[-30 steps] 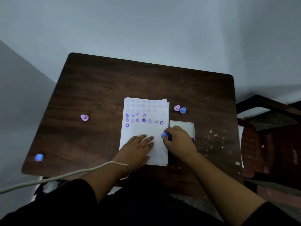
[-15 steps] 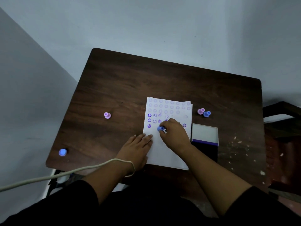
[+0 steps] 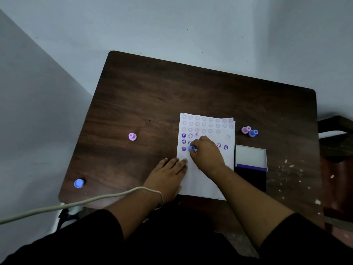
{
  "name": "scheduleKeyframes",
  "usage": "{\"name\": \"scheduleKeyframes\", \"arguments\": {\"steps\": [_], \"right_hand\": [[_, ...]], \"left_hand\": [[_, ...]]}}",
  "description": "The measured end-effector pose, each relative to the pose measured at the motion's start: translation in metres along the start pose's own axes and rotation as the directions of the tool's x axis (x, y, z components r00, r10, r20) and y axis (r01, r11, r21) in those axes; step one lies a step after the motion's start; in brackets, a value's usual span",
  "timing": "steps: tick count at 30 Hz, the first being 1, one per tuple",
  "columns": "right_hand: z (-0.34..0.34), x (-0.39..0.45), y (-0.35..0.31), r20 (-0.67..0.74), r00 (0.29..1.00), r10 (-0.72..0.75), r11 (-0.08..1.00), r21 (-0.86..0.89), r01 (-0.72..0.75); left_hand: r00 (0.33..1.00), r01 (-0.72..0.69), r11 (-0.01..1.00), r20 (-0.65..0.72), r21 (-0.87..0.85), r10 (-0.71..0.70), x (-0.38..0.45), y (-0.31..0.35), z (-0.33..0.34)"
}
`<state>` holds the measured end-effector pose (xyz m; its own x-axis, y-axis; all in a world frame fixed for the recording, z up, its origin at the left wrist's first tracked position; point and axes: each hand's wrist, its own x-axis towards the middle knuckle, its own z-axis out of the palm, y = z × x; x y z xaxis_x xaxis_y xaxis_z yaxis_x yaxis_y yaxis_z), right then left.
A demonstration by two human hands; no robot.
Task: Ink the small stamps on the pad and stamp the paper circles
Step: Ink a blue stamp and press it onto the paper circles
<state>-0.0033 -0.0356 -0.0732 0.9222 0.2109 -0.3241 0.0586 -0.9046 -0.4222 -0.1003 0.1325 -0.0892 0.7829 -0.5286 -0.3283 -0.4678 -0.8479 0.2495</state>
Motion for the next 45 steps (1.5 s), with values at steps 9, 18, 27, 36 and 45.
{"name": "scheduleKeyframes", "arguments": {"steps": [9,18,27,36,45], "right_hand": [[0.003,0.005,-0.002,0.036,0.999,0.039,0.999,-0.032,-0.037],[0.003,0.007,-0.006,0.033,0.998,0.061,0.997,-0.052,-0.06],[-0.011,0.006,-0.002,-0.055,0.997,0.058,0.998,-0.034,-0.06],[-0.035,0.044,-0.02,-0.162,0.986,0.026,0.996,-0.079,-0.04],[0.004,0.07,-0.098,0.016,0.994,-0.106,0.991,-0.08,0.107]], "left_hand": [[1.0,-0.014,1.0,-0.01,-0.008,0.014,0.0,-0.004,0.002],[1.0,-0.01,1.0,0.004,-0.014,0.01,0.001,-0.004,0.001],[1.0,-0.005,1.0,-0.011,-0.023,0.005,0.0,-0.005,0.003],[1.0,0.001,0.999,-0.017,-0.044,-0.002,0.0,-0.003,0.007],[0.999,-0.031,0.997,-0.031,-0.075,0.029,-0.001,-0.007,0.007]]}}
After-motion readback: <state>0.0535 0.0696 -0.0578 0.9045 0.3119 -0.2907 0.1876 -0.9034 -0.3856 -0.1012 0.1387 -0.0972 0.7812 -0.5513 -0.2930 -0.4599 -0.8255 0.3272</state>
